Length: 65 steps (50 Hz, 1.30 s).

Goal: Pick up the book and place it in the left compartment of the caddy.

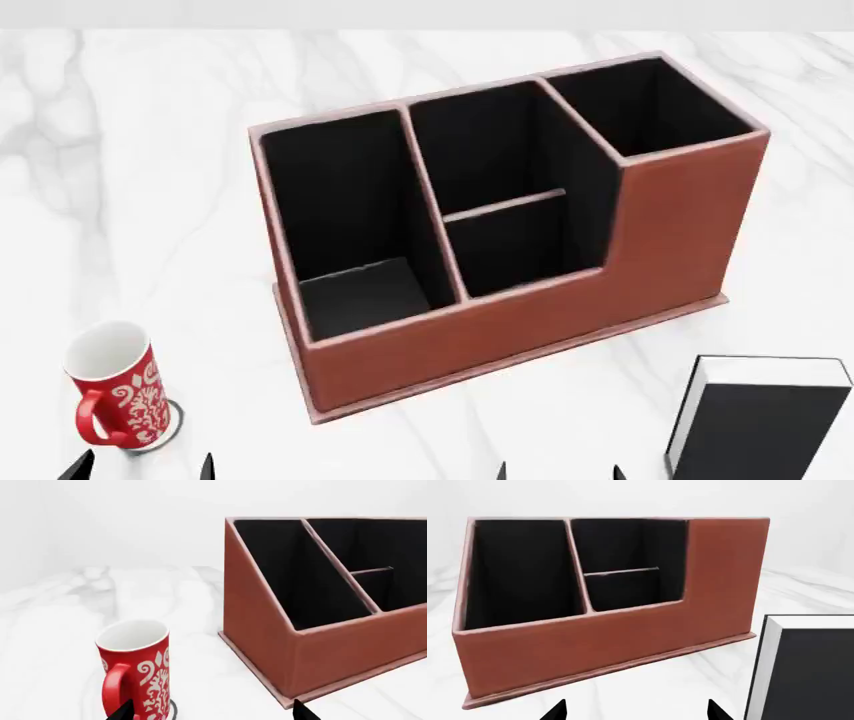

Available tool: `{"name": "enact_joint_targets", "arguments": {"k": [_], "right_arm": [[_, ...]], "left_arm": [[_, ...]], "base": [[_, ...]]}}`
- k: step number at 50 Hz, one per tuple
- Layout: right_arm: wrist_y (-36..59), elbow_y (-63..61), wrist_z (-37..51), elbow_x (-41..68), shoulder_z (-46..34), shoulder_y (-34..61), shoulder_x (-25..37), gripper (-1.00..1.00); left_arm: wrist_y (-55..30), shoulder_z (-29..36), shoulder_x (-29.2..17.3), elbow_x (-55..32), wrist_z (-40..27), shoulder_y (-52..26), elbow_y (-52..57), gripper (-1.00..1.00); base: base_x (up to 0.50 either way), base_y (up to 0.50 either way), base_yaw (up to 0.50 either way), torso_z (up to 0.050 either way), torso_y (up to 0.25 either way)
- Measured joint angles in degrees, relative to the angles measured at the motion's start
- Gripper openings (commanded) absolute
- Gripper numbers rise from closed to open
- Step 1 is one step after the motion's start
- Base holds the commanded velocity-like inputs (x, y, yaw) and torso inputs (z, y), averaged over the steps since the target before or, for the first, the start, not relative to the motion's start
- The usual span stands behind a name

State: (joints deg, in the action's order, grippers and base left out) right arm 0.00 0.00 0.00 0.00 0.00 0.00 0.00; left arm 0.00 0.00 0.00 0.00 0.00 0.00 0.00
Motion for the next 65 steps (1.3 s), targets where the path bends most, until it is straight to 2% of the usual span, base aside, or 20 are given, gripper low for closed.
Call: {"name": "enact_joint_targets", "arguments": {"k": [24,27,32,41,47,57,65], "right_arm": [[2.45,-2.04,3.76,2.00,-3.60,-0.08,2.71,1.00],[6.78,-6.25,4.28,2.42,-3.95,-0.01,3.09,1.00],[19.52,-16.96,4.71,4.61,-3.73,2.60,4.11,1.00],[43.47,-33.00,5.25,8.34,-2.50,12.74,6.13,1.00],[56.01,-39.86,5.47,10.67,-1.44,19.76,6.89,1.00],[65.93,-44.88,5.80,12.62,-0.87,25.93,7.89,1.00],[69.01,-46.20,5.74,13.95,-0.54,27.86,8.15,1.00]], "left_arm": [[0.18,3.28,-2.74,-2.59,-3.38,0.08,0.33,1.00],[0.16,3.62,-3.04,-2.92,-3.70,0.06,0.33,1.00],[0.15,4.07,-3.52,-3.46,-4.20,-0.02,0.29,1.00],[-0.22,4.71,-4.24,-4.41,-5.02,-0.22,0.44,1.00],[-0.30,5.11,-4.66,-4.92,-5.51,-0.28,0.49,1.00],[-0.19,5.85,-5.32,-5.63,-6.30,-0.44,0.31,1.00],[-0.10,6.35,-5.91,-6.08,-6.91,-0.54,0.20,1.00]], "base": [[0.00,0.00,0.00,0.000,0.000],[0.00,0.00,0.00,0.000,0.000],[0.00,0.00,0.00,0.000,0.000],[0.00,0.00,0.00,0.000,0.000],[0.00,0.00,0.00,0.000,0.000],[0.00,0.00,0.00,0.000,0.000],[0.00,-0.48,0.00,0.000,0.000]]}}
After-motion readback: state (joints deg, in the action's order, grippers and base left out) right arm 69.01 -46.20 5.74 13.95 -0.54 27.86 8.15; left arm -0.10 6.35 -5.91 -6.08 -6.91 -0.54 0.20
